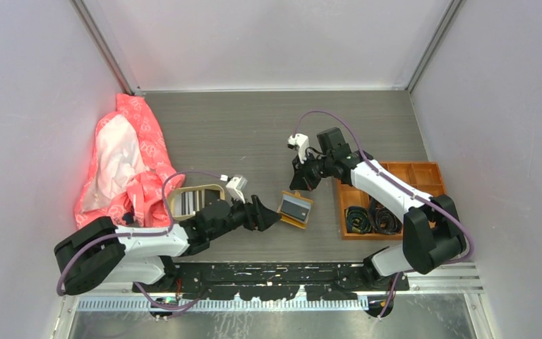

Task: Put the credit cards into the card holder
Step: Open the card holder at the center of the board.

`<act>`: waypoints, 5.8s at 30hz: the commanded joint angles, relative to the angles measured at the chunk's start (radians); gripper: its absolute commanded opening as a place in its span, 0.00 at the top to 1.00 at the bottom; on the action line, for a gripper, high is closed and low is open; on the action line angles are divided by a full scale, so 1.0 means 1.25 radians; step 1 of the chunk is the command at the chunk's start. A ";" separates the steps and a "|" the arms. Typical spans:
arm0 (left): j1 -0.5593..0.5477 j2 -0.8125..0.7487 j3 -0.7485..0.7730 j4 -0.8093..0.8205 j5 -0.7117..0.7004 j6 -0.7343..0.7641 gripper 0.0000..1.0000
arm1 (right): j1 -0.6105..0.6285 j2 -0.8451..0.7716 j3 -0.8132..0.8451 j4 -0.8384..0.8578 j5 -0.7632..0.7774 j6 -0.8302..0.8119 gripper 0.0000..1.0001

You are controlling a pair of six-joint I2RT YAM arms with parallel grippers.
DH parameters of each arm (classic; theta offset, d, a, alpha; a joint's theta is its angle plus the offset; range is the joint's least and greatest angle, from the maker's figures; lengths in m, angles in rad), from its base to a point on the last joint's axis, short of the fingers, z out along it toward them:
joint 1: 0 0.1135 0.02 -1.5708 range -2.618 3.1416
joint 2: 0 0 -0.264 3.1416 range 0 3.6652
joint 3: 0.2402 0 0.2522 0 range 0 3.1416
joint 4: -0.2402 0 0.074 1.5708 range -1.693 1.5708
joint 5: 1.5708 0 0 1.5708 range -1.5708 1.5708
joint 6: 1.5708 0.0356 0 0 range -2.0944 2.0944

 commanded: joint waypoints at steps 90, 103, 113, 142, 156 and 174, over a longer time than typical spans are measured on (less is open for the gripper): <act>0.077 0.288 0.377 -0.441 0.197 0.203 0.67 | 0.010 0.247 0.128 -0.320 0.135 -0.329 0.80; 0.077 0.271 0.280 -0.462 0.155 0.159 0.71 | 0.004 0.366 0.225 -0.398 0.031 -0.156 0.73; 0.078 0.273 0.259 -0.433 0.144 0.152 0.71 | -0.009 0.399 0.253 -0.427 -0.181 -0.085 0.69; 0.153 -0.002 0.081 -0.278 0.181 0.072 0.51 | 0.057 0.371 0.124 -0.071 -0.376 0.251 0.52; 0.141 -0.132 0.100 -0.316 0.259 0.067 0.61 | 0.037 0.297 0.175 -0.161 -0.231 0.141 0.51; 0.131 0.119 0.161 -0.358 0.187 0.122 0.65 | -0.012 0.352 0.176 -0.334 0.082 0.084 0.49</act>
